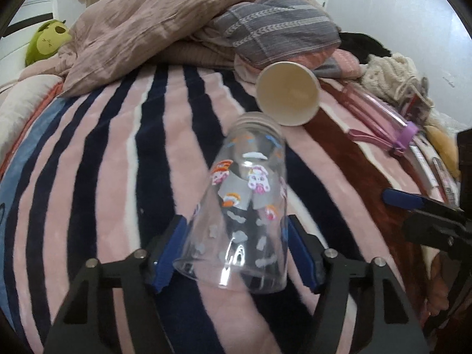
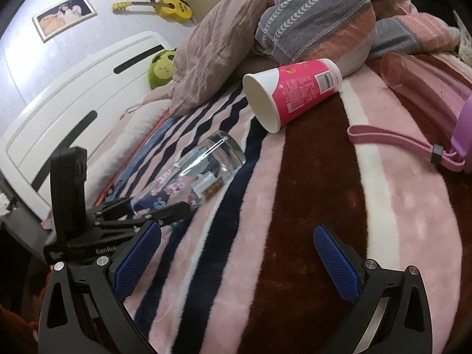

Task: Flip cup upside down
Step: 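Close the left gripper around the clear cup's body, then lift the clear cup with the left gripper and rotate it rim-down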

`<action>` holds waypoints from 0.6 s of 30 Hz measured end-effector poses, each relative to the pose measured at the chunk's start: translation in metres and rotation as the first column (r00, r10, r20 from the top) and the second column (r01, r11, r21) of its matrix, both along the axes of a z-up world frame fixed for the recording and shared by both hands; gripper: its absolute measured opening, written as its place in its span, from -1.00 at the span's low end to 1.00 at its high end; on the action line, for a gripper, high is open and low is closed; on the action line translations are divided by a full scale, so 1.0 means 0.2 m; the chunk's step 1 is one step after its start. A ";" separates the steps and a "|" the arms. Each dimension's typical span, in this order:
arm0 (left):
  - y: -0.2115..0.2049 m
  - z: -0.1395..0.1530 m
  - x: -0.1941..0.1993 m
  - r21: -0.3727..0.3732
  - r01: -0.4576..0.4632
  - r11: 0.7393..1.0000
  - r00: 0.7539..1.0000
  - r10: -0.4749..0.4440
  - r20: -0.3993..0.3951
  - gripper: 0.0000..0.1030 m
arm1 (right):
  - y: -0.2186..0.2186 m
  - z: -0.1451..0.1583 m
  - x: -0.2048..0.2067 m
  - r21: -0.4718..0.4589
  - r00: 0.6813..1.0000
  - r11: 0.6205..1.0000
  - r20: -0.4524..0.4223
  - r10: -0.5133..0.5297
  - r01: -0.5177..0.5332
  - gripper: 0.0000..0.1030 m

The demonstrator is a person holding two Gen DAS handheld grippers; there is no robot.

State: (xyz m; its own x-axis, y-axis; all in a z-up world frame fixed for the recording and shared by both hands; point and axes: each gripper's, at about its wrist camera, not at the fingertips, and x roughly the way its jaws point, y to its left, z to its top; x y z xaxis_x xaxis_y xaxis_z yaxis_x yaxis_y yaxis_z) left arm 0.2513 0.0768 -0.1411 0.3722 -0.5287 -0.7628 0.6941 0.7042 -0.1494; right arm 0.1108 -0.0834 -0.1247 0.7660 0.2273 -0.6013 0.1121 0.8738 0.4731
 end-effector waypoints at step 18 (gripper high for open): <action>0.53 -0.01 -0.34 -0.163 -0.019 0.986 0.995 0.002 -0.100 0.12 | 0.33 0.06 0.15 0.317 0.985 0.937 -0.041 0.170 -0.149 0.78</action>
